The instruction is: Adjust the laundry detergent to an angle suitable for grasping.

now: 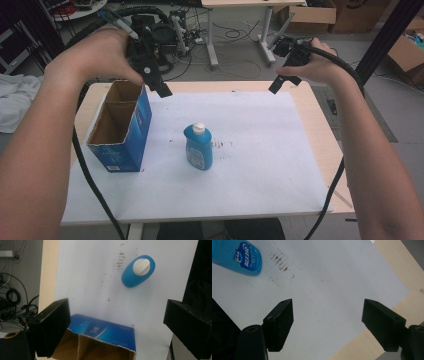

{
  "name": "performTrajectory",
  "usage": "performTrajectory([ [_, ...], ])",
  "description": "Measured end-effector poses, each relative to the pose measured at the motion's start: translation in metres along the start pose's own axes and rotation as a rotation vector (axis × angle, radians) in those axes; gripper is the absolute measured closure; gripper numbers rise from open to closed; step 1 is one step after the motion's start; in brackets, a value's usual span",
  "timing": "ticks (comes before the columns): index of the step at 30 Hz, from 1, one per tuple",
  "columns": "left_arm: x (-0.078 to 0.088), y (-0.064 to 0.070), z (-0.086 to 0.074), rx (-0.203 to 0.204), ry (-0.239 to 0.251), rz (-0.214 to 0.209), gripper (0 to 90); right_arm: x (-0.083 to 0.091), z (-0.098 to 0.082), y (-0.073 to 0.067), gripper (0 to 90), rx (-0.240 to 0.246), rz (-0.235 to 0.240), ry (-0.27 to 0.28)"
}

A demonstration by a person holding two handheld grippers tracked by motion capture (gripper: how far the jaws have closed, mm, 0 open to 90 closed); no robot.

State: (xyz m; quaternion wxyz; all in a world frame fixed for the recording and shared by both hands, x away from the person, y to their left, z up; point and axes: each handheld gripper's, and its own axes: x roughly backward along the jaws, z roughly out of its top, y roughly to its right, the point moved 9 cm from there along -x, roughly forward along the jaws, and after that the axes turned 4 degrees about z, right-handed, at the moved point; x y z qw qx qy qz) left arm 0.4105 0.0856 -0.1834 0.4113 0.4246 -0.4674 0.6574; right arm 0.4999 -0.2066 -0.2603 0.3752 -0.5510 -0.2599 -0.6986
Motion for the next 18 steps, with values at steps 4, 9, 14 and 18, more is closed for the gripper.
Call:
performTrajectory([
  [4, 0.0, 0.0003, 0.0005, 0.0, -0.003, 0.001, 8.1, -0.0001, 0.0005, -0.001, 25.2, -0.001, 0.004, 0.007],
  [9, -0.0004, 0.0021, 0.0019, -0.004, 0.005, 0.003, 8.2, -0.0021, 0.0, -0.0036, 25.1, 0.011, 0.006, 0.005],
  [14, -0.0003, 0.0029, 0.0014, -0.001, 0.006, 0.005, 8.1, -0.0032, 0.0004, -0.0057, 24.7, 0.014, 0.013, 0.019],
  [18, -0.0024, 0.0041, 0.0003, 0.001, -0.001, 0.002, 8.1, -0.0038, -0.0013, -0.0078, 24.4, 0.014, 0.015, 0.021],
])
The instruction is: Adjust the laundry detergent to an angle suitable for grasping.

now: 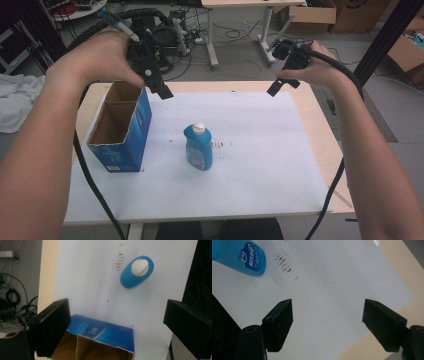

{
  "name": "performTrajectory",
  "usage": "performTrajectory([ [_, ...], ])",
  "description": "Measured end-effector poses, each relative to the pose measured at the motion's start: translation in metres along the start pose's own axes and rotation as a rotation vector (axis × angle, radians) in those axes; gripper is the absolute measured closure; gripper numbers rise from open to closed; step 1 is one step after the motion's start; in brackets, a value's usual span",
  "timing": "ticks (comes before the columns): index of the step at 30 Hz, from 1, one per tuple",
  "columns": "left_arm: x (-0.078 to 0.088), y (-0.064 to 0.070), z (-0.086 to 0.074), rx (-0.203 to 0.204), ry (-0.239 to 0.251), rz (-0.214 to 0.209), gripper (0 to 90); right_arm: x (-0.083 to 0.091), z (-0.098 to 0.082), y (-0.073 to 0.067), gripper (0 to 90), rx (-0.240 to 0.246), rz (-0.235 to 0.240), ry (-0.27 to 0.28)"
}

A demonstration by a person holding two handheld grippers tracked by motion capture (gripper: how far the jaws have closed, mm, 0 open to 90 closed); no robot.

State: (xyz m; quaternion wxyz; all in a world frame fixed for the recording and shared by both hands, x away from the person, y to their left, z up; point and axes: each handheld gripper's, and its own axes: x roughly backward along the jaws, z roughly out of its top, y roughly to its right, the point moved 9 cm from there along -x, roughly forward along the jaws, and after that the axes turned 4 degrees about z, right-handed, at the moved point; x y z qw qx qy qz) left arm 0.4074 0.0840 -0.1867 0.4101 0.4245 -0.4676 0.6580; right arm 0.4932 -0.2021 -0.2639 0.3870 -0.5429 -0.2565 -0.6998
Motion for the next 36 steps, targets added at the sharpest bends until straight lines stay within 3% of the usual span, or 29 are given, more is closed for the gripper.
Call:
performTrajectory([
  [16, 0.001, 0.003, -0.002, 0.004, 0.001, 0.006, 8.3, 0.005, -0.006, -0.012, 22.0, 0.023, 0.034, 0.12],
  [23, 0.001, 0.004, -0.002, 0.004, 0.01, 0.01, 8.3, 0.004, -0.007, -0.028, 22.8, 0.04, 0.056, 0.184],
  [26, 0.0, 0.004, -0.003, 0.005, 0.006, 0.012, 8.3, 0.002, -0.003, -0.043, 23.5, 0.057, 0.07, 0.252],
  [27, -0.001, 0.004, -0.004, 0.007, 0.0, 0.011, 8.3, 0.002, -0.003, -0.043, 23.5, 0.057, 0.07, 0.252],
  [30, -0.002, 0.004, -0.004, 0.01, 0.0, 0.011, 8.4, -0.004, -0.001, -0.052, 24.6, 0.072, 0.038, 0.264],
  [36, -0.002, 0.004, -0.005, 0.011, -0.001, 0.011, 8.5, -0.011, 0.002, -0.066, 24.7, 0.077, 0.032, 0.301],
])
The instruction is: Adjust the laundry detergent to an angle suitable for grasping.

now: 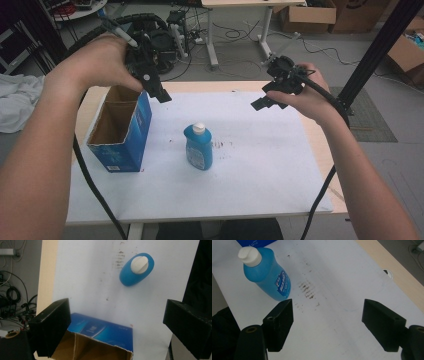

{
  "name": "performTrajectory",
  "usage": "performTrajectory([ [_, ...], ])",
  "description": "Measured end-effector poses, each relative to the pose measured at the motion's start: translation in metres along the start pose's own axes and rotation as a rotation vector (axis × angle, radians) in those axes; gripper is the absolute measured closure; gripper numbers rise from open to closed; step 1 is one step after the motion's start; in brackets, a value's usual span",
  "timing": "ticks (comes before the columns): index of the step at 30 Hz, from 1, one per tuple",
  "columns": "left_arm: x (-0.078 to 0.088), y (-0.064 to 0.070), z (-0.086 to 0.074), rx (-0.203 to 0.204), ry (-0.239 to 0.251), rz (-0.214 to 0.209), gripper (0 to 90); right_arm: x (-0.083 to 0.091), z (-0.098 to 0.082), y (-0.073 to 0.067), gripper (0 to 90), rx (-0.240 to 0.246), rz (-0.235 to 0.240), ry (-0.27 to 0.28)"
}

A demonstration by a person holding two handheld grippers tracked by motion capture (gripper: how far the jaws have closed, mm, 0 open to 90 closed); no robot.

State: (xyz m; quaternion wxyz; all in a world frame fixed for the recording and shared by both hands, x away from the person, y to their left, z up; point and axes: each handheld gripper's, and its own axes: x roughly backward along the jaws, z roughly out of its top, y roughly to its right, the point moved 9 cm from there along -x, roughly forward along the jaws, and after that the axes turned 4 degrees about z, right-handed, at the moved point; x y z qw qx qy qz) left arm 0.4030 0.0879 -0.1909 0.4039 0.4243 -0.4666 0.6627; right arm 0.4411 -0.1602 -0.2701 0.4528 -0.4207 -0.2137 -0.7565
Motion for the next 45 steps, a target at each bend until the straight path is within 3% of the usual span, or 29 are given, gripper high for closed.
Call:
performTrajectory([
  [17, -0.001, 0.001, -0.002, 0.005, 0.008, 0.0, 8.6, -0.032, -0.011, -0.03, 22.8, 0.021, 0.071, 0.109],
  [31, 0.0, 0.002, -0.002, 0.008, 0.015, 0.01, 8.8, -0.056, -0.015, -0.056, 21.1, 0.056, 0.122, 0.155],
  [45, 0.001, 0.005, -0.004, 0.008, 0.008, 0.01, 9.2, -0.089, -0.016, -0.077, 19.3, 0.05, 0.159, 0.192],
])
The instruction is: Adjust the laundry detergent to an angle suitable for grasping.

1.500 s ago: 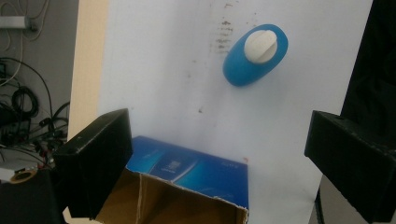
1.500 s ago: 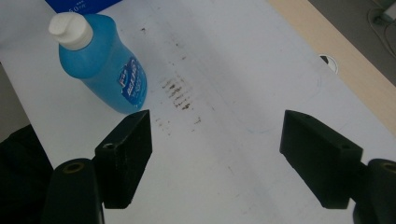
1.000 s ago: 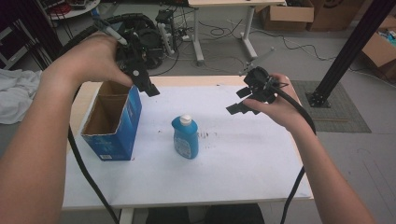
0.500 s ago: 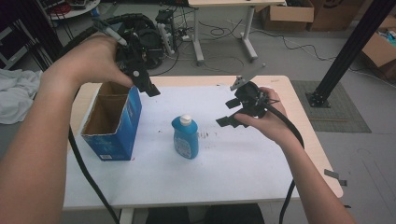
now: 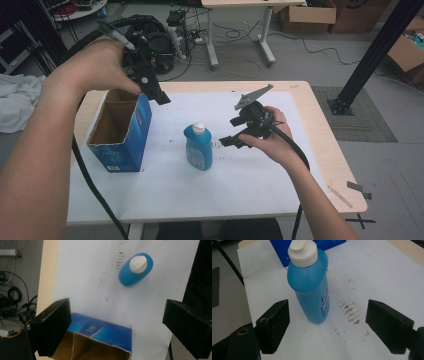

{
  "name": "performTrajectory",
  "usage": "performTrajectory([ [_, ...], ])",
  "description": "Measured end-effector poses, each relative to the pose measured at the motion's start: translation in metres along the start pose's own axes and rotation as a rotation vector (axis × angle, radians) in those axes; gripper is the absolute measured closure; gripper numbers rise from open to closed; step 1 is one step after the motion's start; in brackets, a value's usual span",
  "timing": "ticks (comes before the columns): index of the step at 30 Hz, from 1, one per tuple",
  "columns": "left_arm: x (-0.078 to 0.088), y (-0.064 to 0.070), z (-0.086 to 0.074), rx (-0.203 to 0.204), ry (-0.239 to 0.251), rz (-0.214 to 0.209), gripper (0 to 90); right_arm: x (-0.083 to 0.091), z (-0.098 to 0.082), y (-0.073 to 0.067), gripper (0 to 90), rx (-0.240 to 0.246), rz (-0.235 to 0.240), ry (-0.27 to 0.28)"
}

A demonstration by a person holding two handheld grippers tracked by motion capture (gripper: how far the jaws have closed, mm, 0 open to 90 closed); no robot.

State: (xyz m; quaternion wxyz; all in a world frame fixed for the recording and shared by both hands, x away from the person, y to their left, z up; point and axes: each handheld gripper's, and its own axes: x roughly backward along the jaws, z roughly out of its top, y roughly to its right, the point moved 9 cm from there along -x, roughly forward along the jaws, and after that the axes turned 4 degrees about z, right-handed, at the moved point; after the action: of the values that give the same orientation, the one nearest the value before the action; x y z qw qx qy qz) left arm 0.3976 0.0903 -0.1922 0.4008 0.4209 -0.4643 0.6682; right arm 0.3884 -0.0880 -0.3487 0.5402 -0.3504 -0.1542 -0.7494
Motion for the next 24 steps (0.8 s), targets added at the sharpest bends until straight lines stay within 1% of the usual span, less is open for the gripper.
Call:
performTrajectory([
  [4, -0.001, 0.0, 0.0, 0.0, 0.002, -0.001, 9.2, -0.008, 0.001, -0.005, 19.4, -0.005, 0.001, -0.009],
  [6, -0.001, 0.0, 0.0, 0.002, 0.004, -0.002, 9.2, -0.016, 0.001, -0.009, 19.2, -0.003, 0.004, -0.023],
  [7, -0.001, 0.001, 0.0, 0.0, 0.003, -0.003, 9.2, -0.016, 0.001, -0.009, 19.2, -0.003, 0.004, -0.023],
  [10, -0.002, 0.001, 0.0, 0.0, 0.004, -0.004, 9.2, -0.023, 0.003, -0.013, 19.4, -0.002, 0.011, -0.025],
  [12, -0.002, 0.001, 0.0, 0.0, 0.005, -0.003, 9.2, -0.032, 0.004, -0.016, 19.4, 0.001, 0.006, -0.039],
  [13, -0.002, 0.001, 0.0, 0.0, 0.005, -0.005, 9.2, -0.032, 0.004, -0.016, 19.4, 0.001, 0.006, -0.039],
  [15, -0.002, 0.001, 0.0, 0.0, 0.007, -0.004, 9.2, -0.037, 0.006, -0.018, 19.3, 0.002, 0.0, -0.045],
  [16, -0.001, 0.001, -0.001, -0.006, 0.004, -0.004, 9.2, -0.04, 0.006, -0.019, 19.4, 0.004, -0.003, -0.052],
  [17, -0.002, 0.001, -0.001, 0.001, 0.008, -0.003, 9.2, -0.042, 0.007, -0.02, 19.6, 0.003, -0.003, -0.053],
  [19, -0.002, 0.001, -0.002, -0.003, 0.006, -0.004, 9.2, -0.047, 0.008, -0.022, 19.6, 0.005, 0.002, -0.054],
  [20, -0.002, 0.001, -0.002, 0.003, 0.011, -0.005, 9.2, -0.05, 0.009, -0.023, 19.9, 0.005, 0.001, -0.054],
  [21, -0.002, 0.001, -0.003, -0.002, 0.008, -0.004, 9.2, -0.053, 0.009, -0.023, 19.9, 0.003, -0.002, -0.059],
  [24, -0.003, 0.002, -0.003, 0.003, 0.01, -0.008, 9.1, -0.06, 0.008, -0.023, 20.3, 0.001, -0.008, -0.065],
])
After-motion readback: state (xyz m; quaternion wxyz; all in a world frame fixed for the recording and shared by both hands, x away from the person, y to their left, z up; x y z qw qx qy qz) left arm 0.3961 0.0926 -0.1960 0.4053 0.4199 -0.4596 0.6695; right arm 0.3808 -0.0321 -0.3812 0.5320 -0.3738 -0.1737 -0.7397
